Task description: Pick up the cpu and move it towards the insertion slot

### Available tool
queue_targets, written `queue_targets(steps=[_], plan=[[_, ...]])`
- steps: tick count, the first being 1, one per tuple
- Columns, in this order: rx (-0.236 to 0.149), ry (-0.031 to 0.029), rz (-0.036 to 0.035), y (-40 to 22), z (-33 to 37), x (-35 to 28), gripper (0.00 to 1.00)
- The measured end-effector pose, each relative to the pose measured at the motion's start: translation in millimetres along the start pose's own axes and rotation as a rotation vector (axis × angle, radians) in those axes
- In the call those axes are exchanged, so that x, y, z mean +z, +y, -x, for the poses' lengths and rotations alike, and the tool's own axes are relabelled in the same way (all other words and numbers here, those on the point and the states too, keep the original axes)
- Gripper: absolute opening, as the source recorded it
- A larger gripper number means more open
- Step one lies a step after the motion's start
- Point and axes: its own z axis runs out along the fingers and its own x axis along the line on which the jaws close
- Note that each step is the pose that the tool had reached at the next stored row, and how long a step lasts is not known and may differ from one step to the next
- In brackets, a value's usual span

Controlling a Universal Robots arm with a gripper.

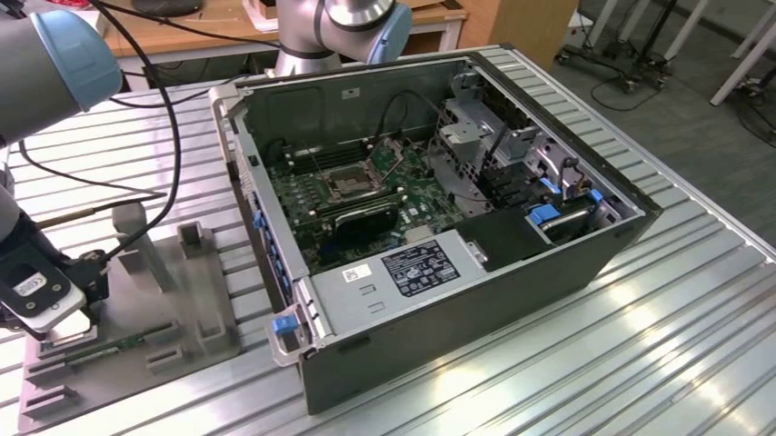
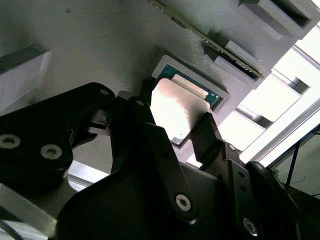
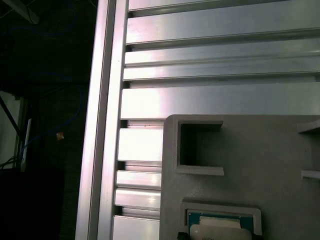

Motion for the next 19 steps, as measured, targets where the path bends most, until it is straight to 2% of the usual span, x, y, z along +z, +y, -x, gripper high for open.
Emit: queue_targets(steps=[13, 19], plan=[[0.000, -0.0003, 0.0002, 0.0, 0.1, 0.5, 0.55], [0.000, -0.0003, 0.0011, 0.2, 0.0, -4.9, 0.55]])
